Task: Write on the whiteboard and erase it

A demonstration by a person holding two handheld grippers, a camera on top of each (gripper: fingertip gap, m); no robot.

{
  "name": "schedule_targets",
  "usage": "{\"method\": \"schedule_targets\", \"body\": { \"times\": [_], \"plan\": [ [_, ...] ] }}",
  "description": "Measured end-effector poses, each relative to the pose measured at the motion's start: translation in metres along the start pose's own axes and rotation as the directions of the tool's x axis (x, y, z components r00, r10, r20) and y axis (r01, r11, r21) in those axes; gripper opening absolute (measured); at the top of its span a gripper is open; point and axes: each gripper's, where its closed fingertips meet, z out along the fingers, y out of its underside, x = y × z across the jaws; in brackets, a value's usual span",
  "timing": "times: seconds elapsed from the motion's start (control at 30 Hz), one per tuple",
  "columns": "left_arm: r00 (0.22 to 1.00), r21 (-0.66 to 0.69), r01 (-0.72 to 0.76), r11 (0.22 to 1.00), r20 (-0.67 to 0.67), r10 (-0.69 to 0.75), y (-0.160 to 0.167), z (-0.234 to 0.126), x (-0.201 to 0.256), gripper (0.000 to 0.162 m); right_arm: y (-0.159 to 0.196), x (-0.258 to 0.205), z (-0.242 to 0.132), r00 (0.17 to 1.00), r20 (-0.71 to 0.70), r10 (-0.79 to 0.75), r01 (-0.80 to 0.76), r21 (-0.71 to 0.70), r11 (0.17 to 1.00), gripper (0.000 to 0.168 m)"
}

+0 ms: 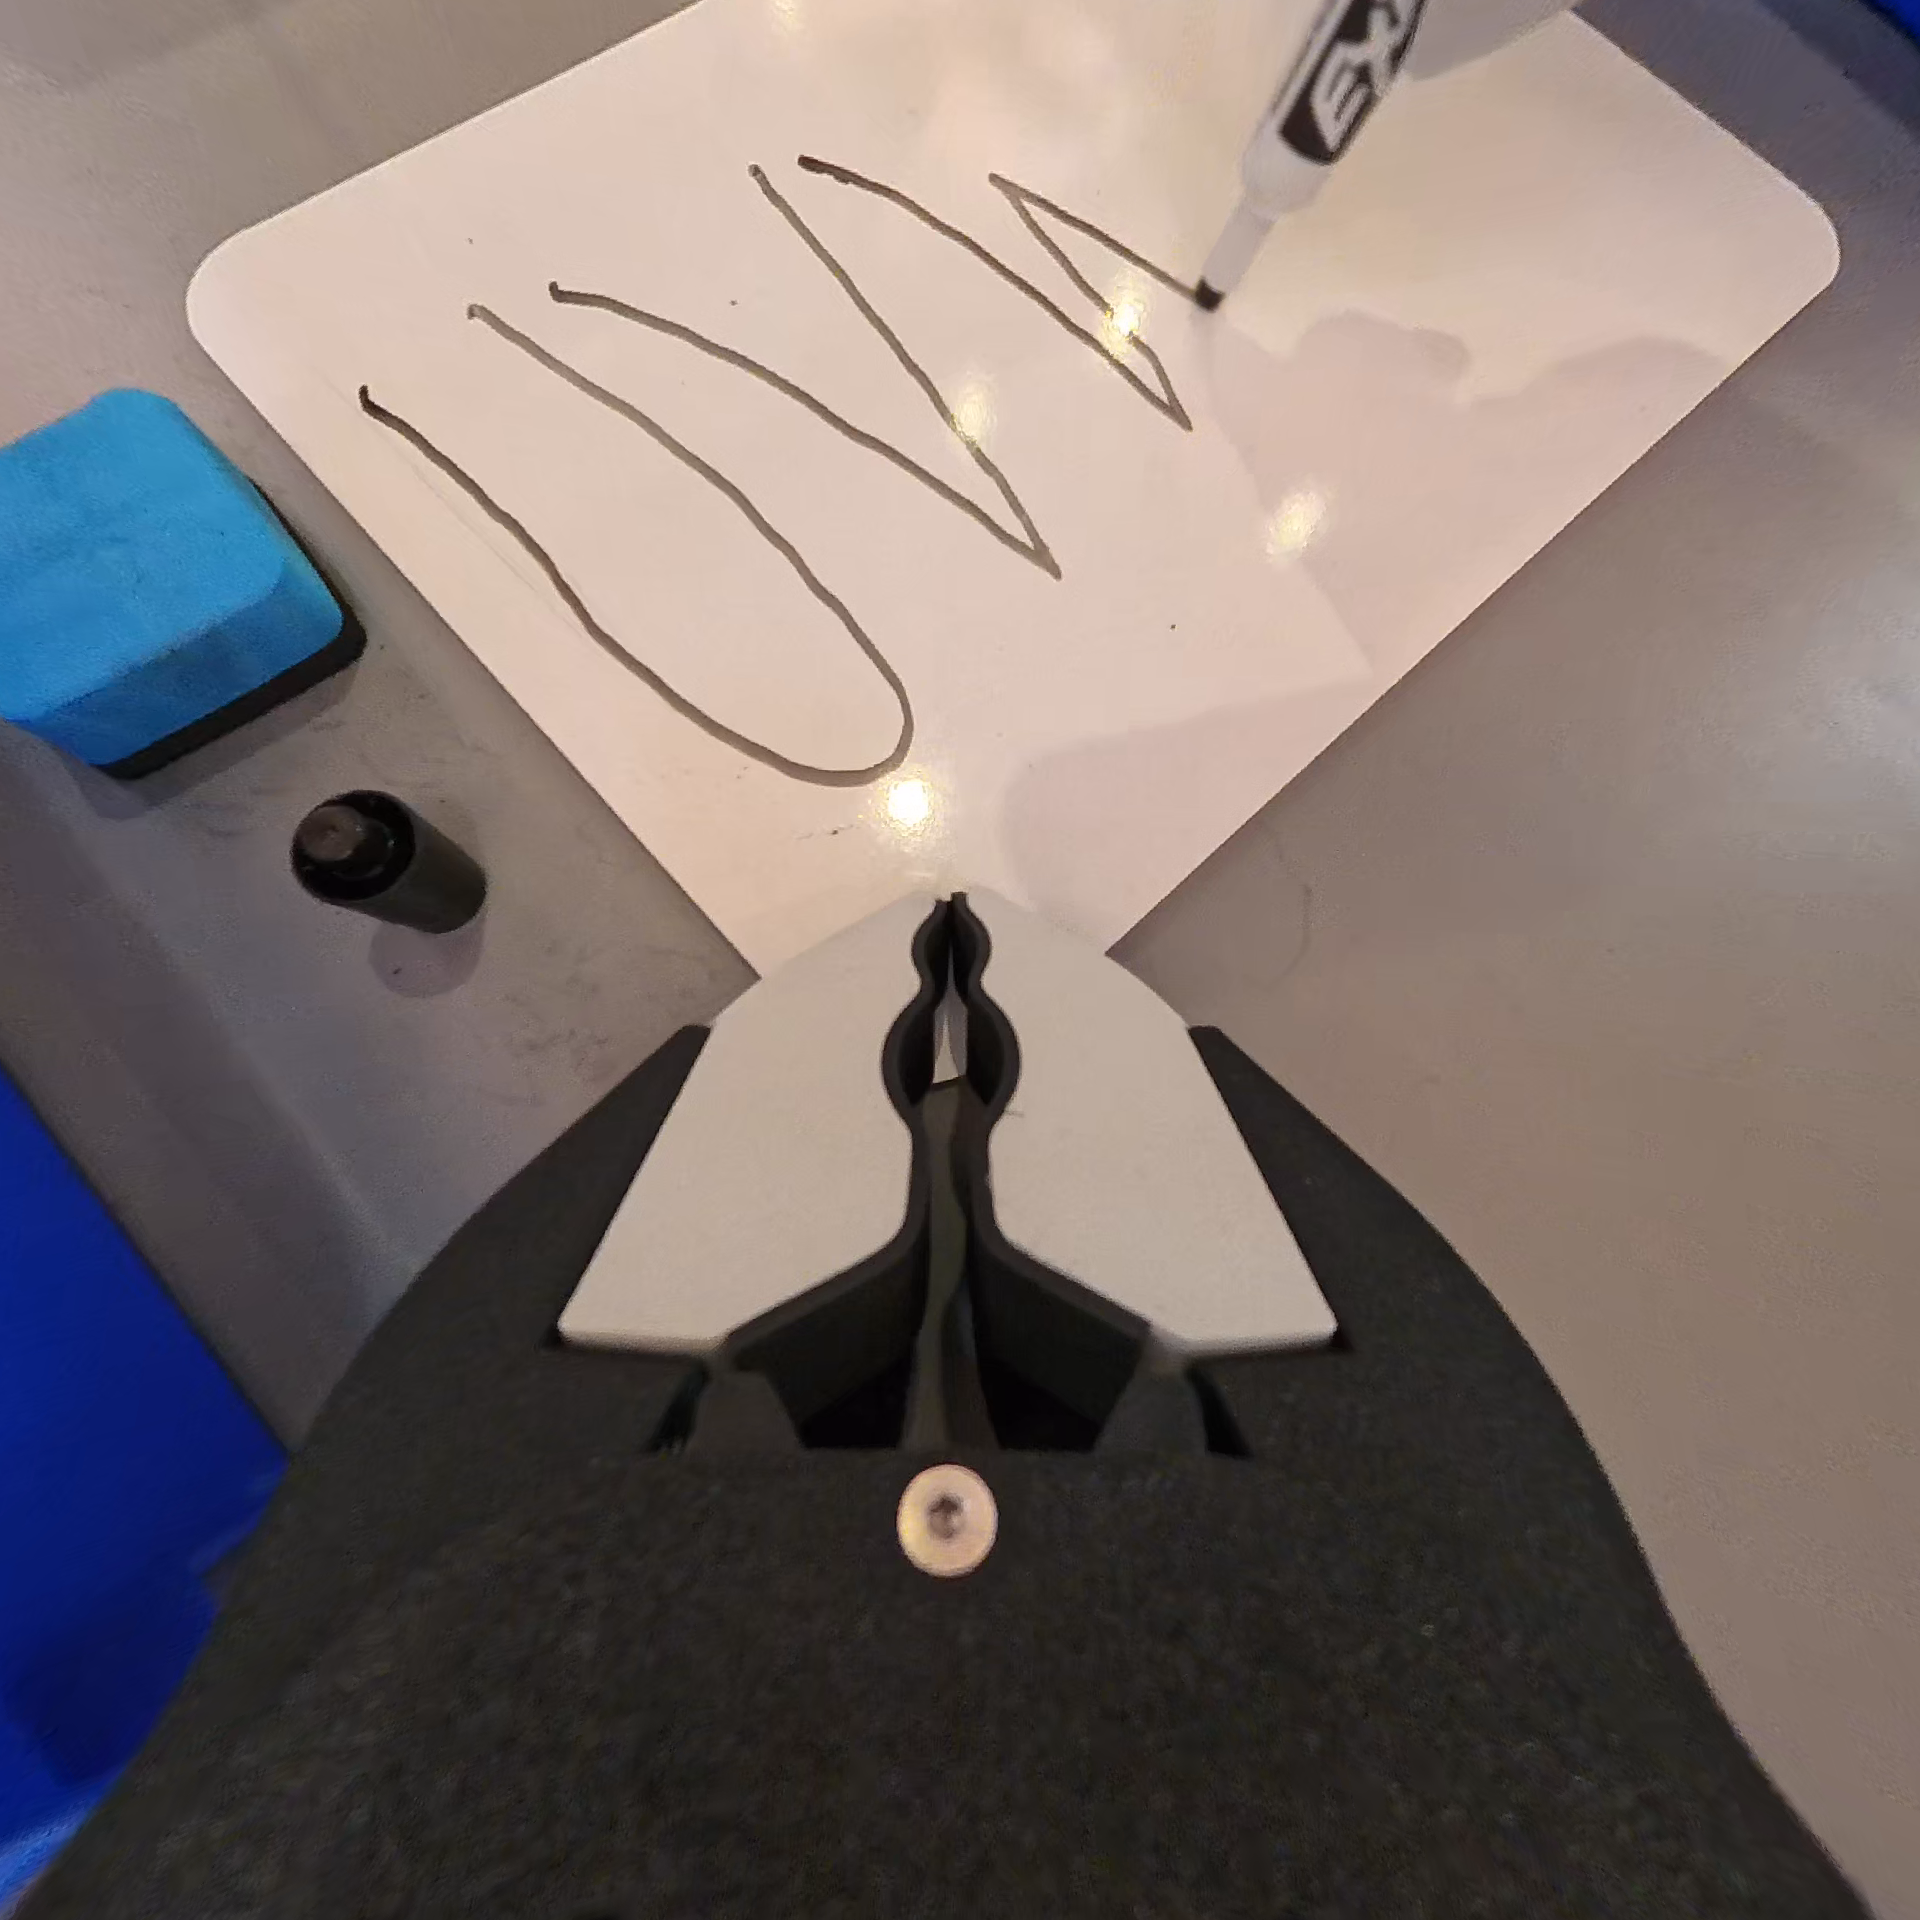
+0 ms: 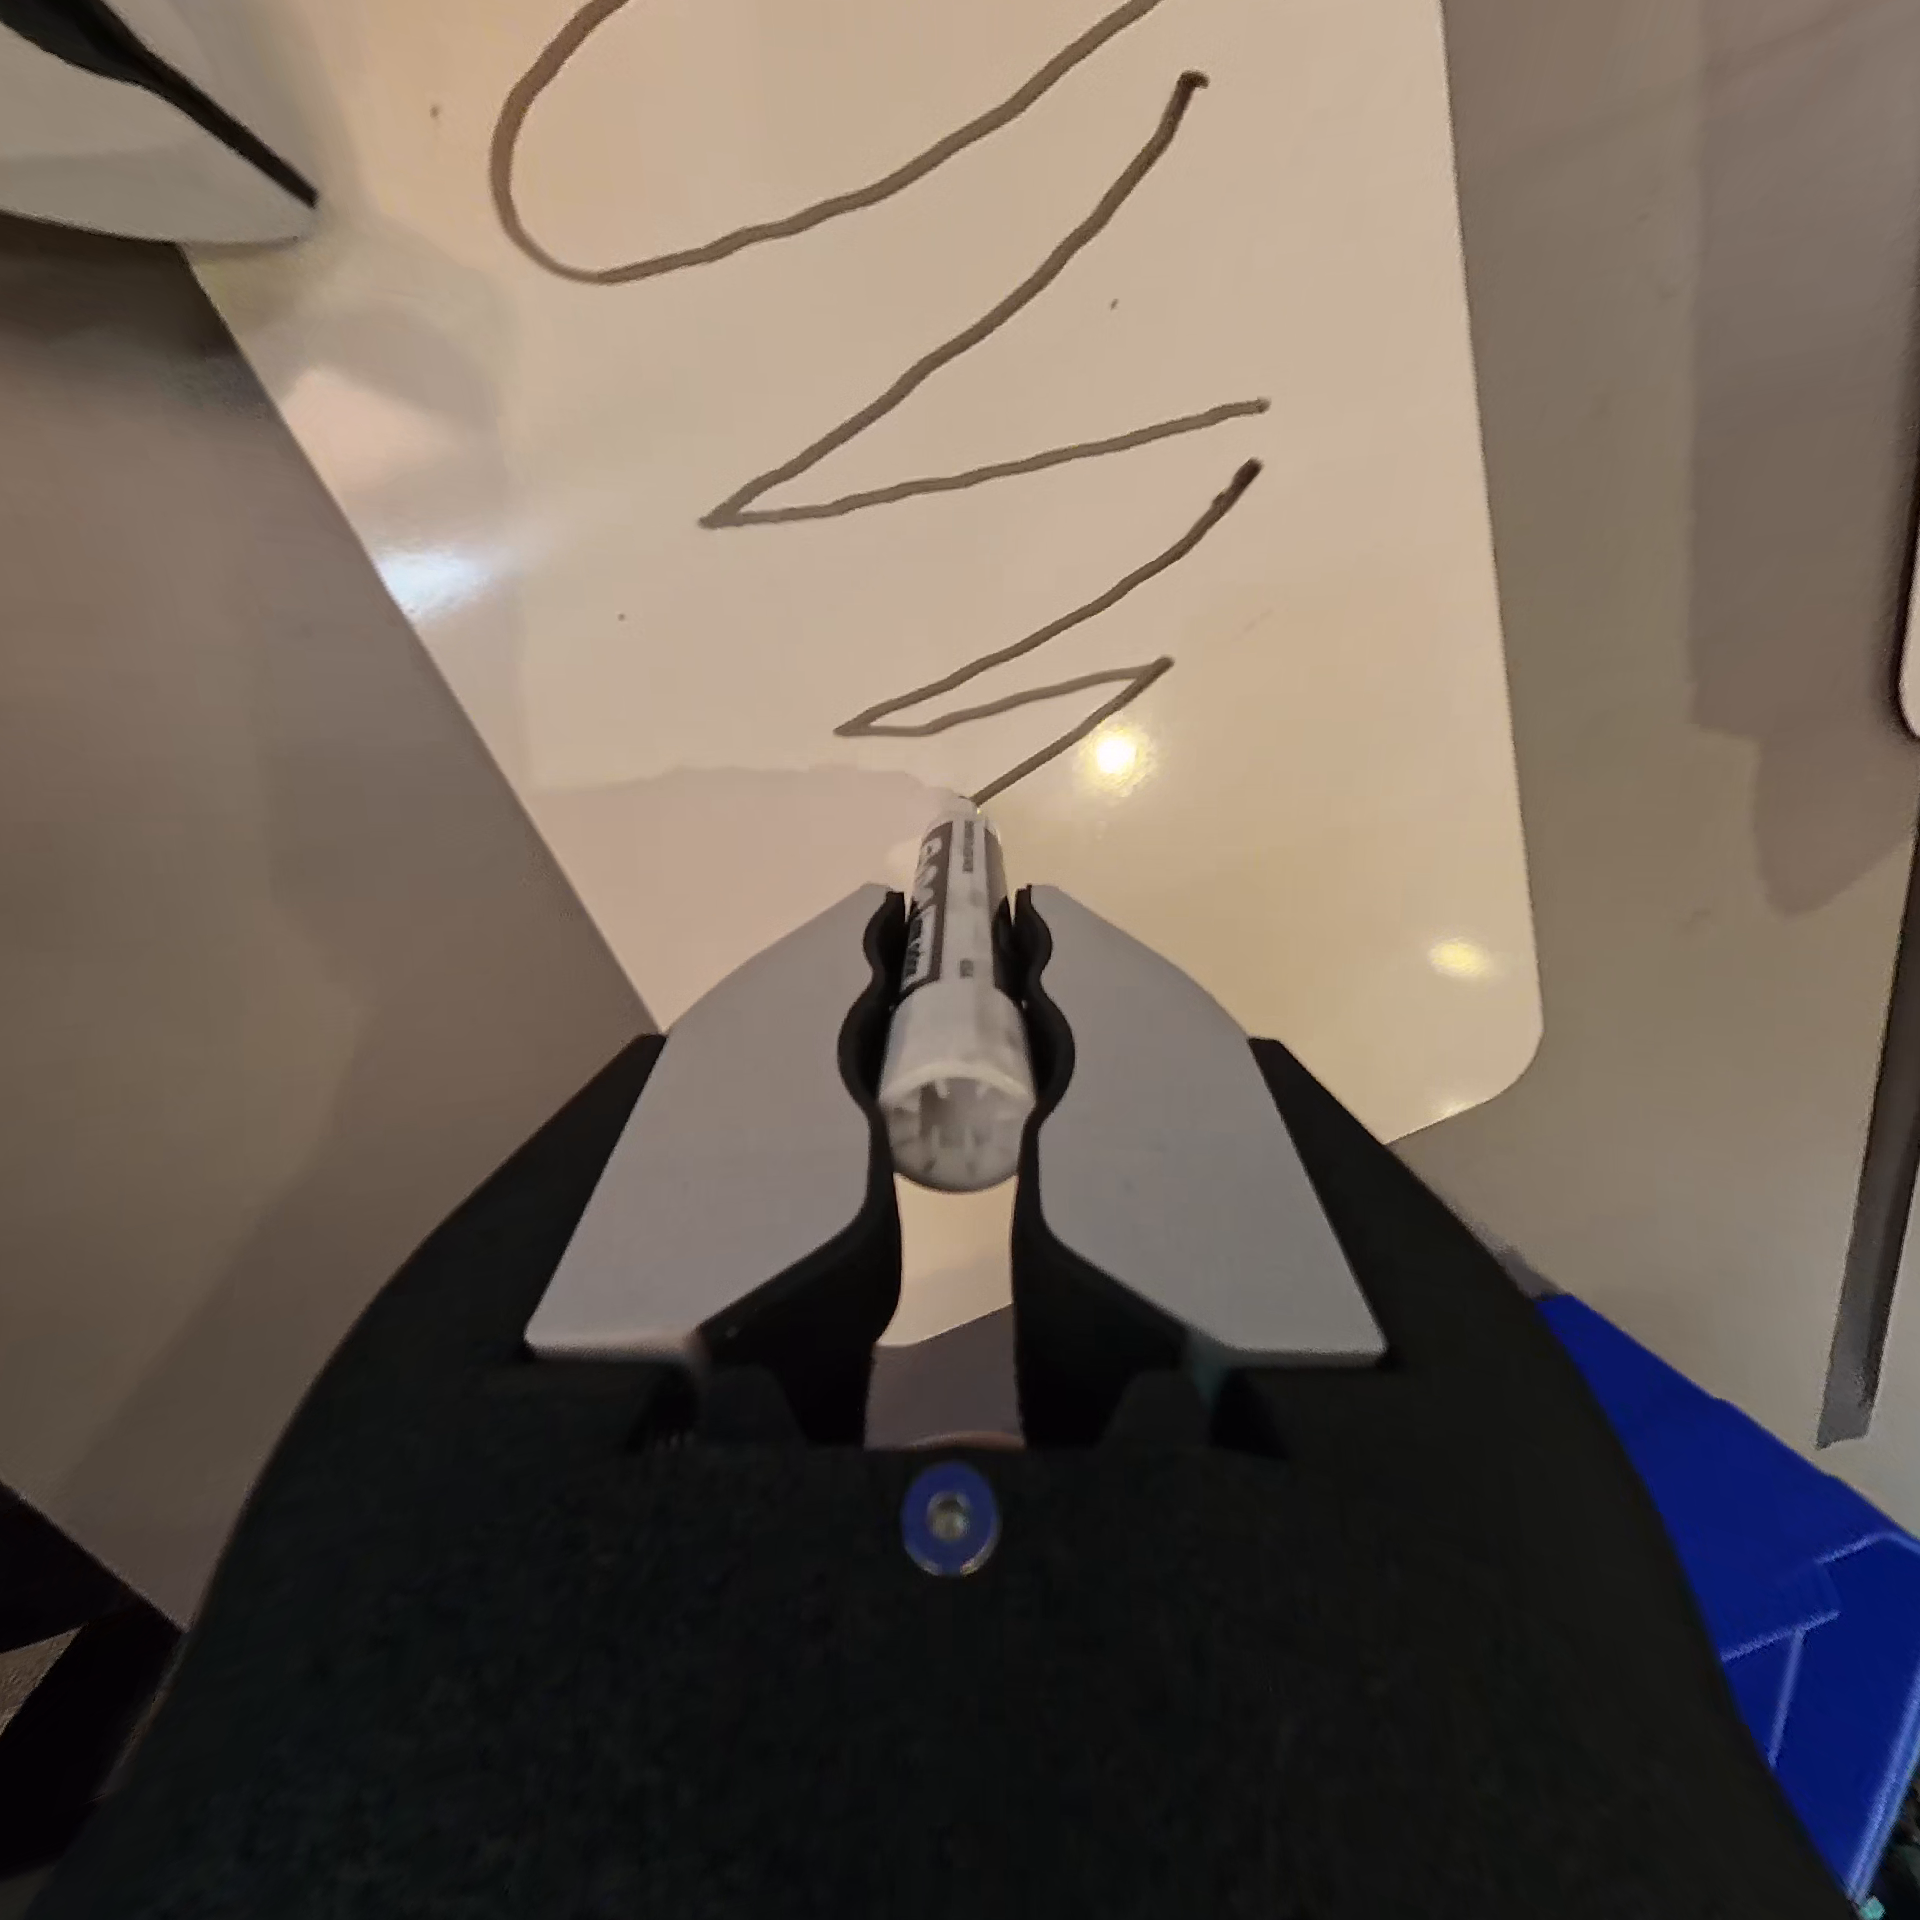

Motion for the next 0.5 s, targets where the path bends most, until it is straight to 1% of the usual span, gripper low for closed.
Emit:
{"method": "schedule_targets", "body": {
  "times": [0.13,0.27,0.5],
  "plan": [
    [1.000,0.000,-0.007,1.000,0.009,0.007,0.000,0.000,0.000,0.000,0.008,-0.011,-0.003,1.000,-0.007,0.003,-0.003,0.004,1.000,0.020],
    [1.000,0.000,-0.012,1.000,0.014,0.012,0.000,0.000,0.000,0.000,0.010,-0.012,-0.004,1.000,-0.018,0.007,-0.007,0.016,1.000,0.020],
    [1.000,0.000,-0.013,1.000,0.015,0.013,0.000,0.000,0.000,0.000,0.007,0.007,0.000,1.000,-0.020,0.016,-0.016,0.014,1.000,0.020]
  ]
}}
